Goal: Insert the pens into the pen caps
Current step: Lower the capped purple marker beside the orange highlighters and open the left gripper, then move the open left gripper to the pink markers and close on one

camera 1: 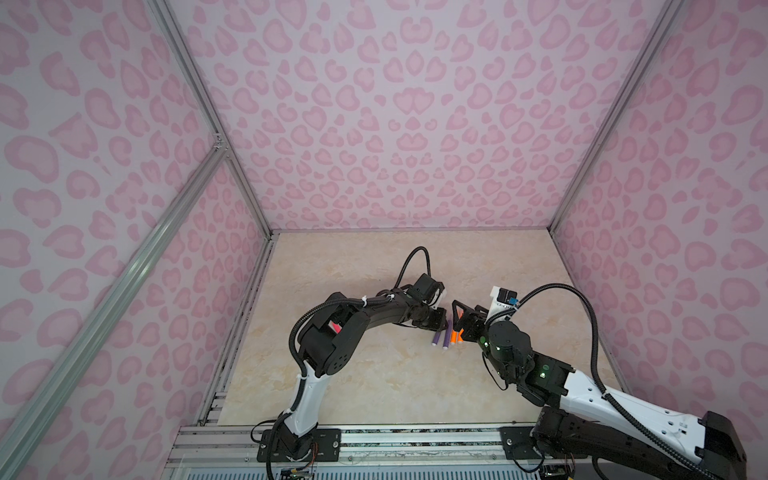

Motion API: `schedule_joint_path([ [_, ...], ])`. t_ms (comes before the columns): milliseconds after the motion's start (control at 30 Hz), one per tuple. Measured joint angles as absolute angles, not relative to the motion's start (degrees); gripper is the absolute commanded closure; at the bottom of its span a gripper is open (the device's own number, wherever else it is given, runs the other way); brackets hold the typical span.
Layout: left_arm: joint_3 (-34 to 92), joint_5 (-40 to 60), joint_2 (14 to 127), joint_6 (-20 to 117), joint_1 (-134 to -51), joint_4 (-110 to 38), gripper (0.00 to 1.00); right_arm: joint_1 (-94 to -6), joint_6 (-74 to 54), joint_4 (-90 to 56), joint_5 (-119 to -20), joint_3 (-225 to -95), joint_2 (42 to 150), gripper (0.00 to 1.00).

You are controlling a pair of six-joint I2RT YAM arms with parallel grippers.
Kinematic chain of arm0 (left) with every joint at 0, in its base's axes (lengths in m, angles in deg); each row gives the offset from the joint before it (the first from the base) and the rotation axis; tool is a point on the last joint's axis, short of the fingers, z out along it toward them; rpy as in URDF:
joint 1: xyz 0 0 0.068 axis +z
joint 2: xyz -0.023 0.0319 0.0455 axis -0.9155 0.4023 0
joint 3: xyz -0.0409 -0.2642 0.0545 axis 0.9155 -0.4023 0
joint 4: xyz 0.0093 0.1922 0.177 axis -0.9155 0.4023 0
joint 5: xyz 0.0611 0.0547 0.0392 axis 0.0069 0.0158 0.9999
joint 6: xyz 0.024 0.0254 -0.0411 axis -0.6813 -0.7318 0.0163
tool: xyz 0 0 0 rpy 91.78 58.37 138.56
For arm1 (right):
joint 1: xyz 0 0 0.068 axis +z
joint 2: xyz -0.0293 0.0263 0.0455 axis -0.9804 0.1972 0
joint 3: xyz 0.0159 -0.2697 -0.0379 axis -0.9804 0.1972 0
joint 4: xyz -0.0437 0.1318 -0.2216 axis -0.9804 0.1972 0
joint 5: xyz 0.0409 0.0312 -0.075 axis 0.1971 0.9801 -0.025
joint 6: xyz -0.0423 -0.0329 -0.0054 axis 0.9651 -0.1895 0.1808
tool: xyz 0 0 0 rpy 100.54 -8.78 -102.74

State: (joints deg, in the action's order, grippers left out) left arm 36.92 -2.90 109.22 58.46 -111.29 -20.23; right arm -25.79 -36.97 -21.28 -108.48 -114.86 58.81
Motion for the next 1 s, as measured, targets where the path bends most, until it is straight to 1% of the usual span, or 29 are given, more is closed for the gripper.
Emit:
schedule_joint_path([
  [67,36.6,-3.2,109.2,58.5,-111.3,-20.9,0.65,-25.8,-37.0,-21.2,-108.5,-114.8,58.4,0.22],
  [133,36.3,-3.5,109.0,58.4,-111.3,-21.5,0.59,-25.8,-37.0,-21.3,-108.5,-114.5,58.0,0.22],
  [233,35.7,-3.6,108.6,58.4,-111.4,-22.5,0.56,-25.8,-36.9,-21.2,-108.5,-114.4,58.0,0.22],
  [433,31.0,-1.1,104.5,57.6,-111.3,-22.9,0.54,-25.8,-36.9,-21.4,-108.5,-114.4,58.3,0.22],
  [600,23.5,5.3,94.1,56.9,-111.3,-24.3,0.53,-25.8,-36.8,-21.5,-108.5,-114.4,58.5,0.22],
  [700,16.4,11.9,84.7,56.9,-111.6,-28.6,0.53,-25.8,-36.5,-21.4,-108.5,-114.5,59.0,0.22],
  [800,8.1,21.5,74.2,58.7,-111.9,-31.4,0.49,-25.8,-36.4,-21.5,-108.5,-114.7,59.4,0.22],
  [900,4.0,33.9,66.2,62.2,-111.6,-30.2,0.48,-25.8,-36.3,-21.5,-108.5,-115.1,59.8,0.22],
  [1000,2.6,45.2,60.7,66.5,-110.4,-26.3,0.5,-25.8,-36.3,-21.7,-108.5,-115.2,60.3,0.22],
])
